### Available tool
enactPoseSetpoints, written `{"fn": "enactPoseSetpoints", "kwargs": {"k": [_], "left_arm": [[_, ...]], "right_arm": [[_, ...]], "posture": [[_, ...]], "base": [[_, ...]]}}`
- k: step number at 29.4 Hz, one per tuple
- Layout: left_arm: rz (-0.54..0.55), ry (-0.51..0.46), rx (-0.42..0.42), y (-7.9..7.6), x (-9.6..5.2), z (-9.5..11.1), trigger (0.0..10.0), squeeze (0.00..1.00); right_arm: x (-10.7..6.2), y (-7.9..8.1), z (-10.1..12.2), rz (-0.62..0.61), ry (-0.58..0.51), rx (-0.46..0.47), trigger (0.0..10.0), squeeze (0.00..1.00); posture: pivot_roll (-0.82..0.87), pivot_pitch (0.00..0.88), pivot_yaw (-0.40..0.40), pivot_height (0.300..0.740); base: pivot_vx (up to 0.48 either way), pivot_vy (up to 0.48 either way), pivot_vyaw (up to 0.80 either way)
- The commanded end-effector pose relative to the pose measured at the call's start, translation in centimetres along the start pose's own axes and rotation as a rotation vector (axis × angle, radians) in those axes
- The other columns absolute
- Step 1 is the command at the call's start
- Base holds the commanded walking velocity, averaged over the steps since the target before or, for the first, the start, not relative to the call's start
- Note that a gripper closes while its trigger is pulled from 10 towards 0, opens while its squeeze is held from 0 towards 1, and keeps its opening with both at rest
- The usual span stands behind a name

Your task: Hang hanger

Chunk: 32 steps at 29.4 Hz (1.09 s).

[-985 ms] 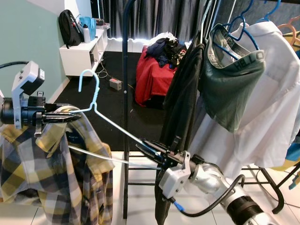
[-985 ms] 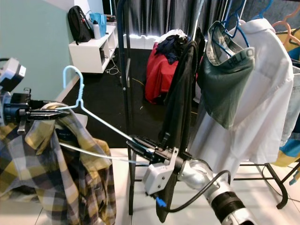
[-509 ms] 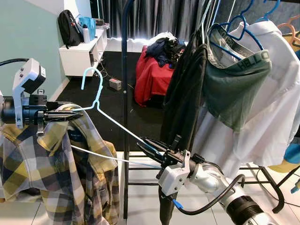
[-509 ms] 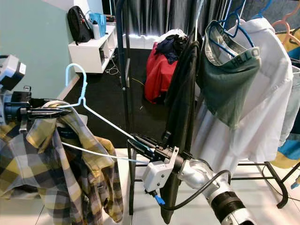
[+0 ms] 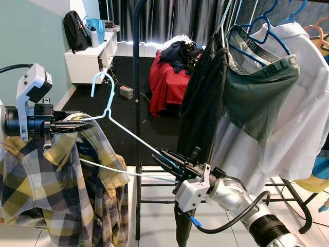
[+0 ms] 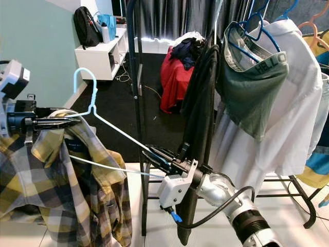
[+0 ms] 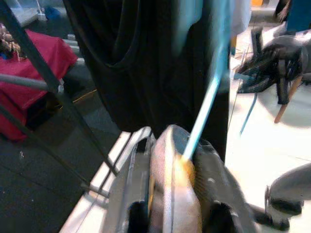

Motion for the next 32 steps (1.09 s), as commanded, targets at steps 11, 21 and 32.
{"fn": "enactPoseSetpoints", "kwargs": {"k": [11,21,32], "left_arm": [[-0.086,-0.058,0.005,-1.4,2.1,0.4,10.0,0.0],[-0.099,-0.101,-0.026,-1.8,2.9,1.4,10.0,0.0],[-0.126,-0.053,-0.045,-2.3,2.1,0.6,0.0,0.0]], "right_arm": [[1.7,-0.1,1.8,0.0,-0.094,-0.015,10.0,0.0],[2.0,0.0,1.7,0.0,-0.092,-0.012,10.0,0.0],[1.9,0.1,1.7,-0.001,-0.087,-0.015,10.0,0.0]], "posture": [[0.08,0.104,-0.007,0.74],[0.08,0.104,-0.005,0.74],[0.07,0.081,-0.001,0.74]], "base": [[0.0,0.0,0.0],[0.0,0.0,0.0],[0.0,0.0,0.0]]}}
Point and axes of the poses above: a point about 5 cm out from each wrist's last joint towards the gripper, its own x axis pointing out of the wrist towards the gripper, its own z axis along the axis of the wrist's last joint, y = z × x, the point moved 5 cm from there along x, pointing out of the wrist towards the gripper, and after that the axes turned 12 degrees about x, right-handed, at the moved point
